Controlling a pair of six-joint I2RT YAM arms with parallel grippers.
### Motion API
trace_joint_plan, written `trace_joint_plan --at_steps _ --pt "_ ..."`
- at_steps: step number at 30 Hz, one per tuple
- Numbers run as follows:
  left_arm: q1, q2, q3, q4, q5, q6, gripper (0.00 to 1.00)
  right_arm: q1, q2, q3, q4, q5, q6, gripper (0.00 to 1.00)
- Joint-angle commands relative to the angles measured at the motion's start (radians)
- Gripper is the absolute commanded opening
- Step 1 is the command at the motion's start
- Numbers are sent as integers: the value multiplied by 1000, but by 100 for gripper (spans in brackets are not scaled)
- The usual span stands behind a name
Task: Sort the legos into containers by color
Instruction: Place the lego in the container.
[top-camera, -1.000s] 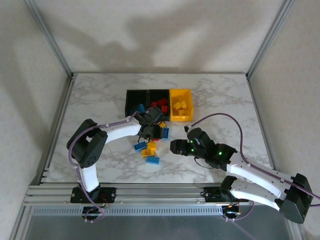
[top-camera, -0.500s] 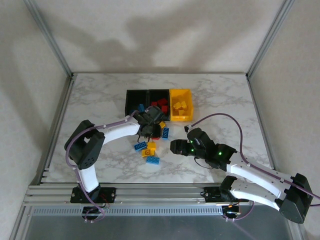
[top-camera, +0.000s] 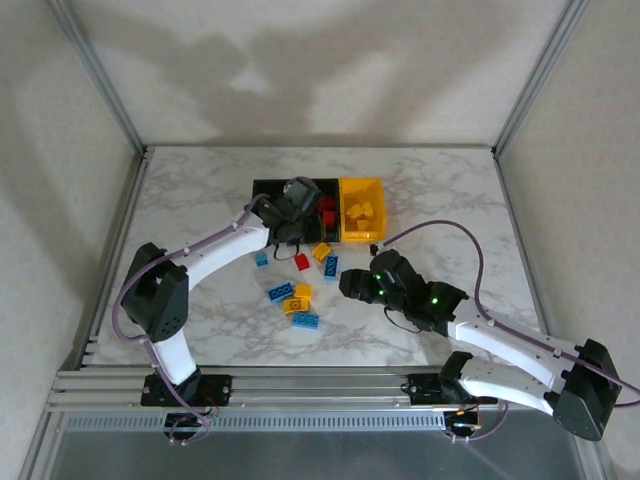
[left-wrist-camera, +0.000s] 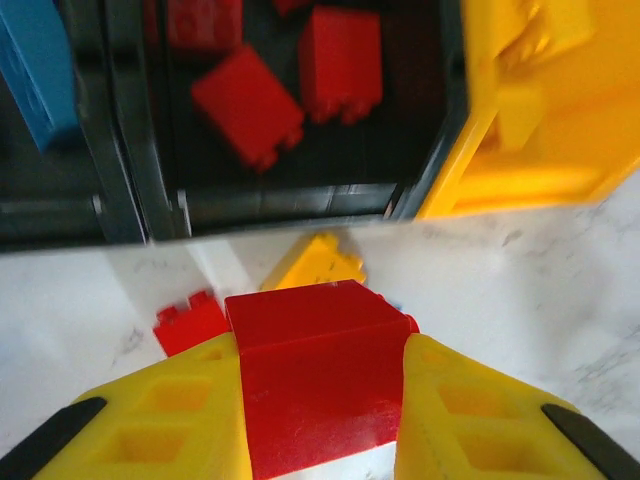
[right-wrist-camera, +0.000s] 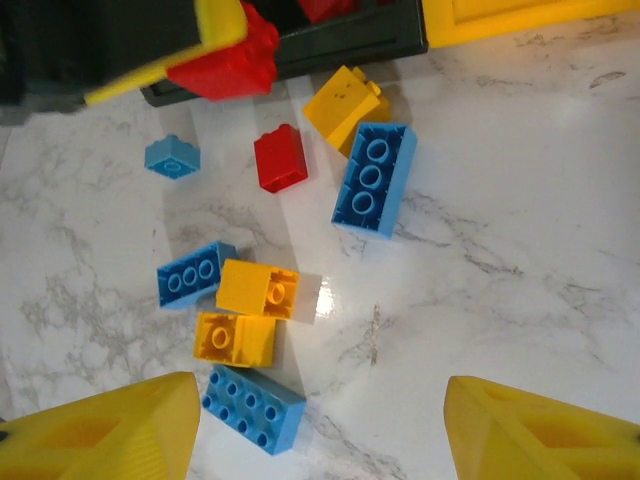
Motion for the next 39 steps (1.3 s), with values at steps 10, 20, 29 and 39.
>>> trace_joint_plan --at_steps 10,20,29,39 --pt "79 232 344 -105 -68 41 26 -25 79 89 80 41 7 66" --pt "109 459 596 -187 -100 48 29 -33 66 85 58 51 12 65" --pt "114 521 642 -202 -96 41 45 -42 38 82 32 63 16 66" --pt "112 414 608 -192 -87 41 54 -43 46 99 9 74 22 66"
